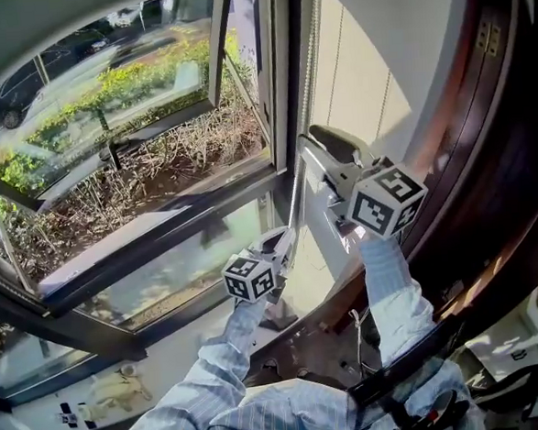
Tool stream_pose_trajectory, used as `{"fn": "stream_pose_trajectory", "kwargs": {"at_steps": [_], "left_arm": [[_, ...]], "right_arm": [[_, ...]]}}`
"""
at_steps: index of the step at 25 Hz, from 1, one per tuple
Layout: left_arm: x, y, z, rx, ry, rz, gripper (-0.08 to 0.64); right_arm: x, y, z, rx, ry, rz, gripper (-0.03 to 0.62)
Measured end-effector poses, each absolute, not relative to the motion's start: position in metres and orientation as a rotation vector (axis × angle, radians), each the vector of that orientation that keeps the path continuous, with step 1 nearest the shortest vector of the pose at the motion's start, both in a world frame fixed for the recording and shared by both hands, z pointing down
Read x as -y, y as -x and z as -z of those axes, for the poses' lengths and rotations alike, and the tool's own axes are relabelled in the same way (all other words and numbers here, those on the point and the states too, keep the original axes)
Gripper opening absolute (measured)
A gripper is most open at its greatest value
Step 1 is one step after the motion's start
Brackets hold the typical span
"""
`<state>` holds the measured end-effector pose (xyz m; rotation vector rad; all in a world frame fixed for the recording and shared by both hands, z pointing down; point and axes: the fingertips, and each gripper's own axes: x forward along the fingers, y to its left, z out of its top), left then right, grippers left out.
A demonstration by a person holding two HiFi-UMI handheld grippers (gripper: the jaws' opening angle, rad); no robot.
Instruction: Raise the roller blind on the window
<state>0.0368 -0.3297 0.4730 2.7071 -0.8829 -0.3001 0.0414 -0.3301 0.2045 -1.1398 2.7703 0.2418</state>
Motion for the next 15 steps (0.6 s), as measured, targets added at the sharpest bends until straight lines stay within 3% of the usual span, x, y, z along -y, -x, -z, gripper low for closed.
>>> {"fn": "stream_pose_trajectory", "kwargs": {"at_steps": [5,7,15], "left_arm": [[0.323,-0.036,-0.474,0.874,-2.705,0.300,0.006],[0.322,-0.034,-0.475,0.877,-2.701,0.304,0.006],[0.321,-0.028,-0.499,0.870,-2.643,0.268,0.006]], "right_arm": [[0.342,-0.031,-0.169,-2.732,1.127,-0.274,0.096],[0.342,-0.033,-0.168,-2.689,1.135,-0.247,0.021],[0.340,-0.040,-0.189,-2.602,1.292,-0.329,0.015]]}}
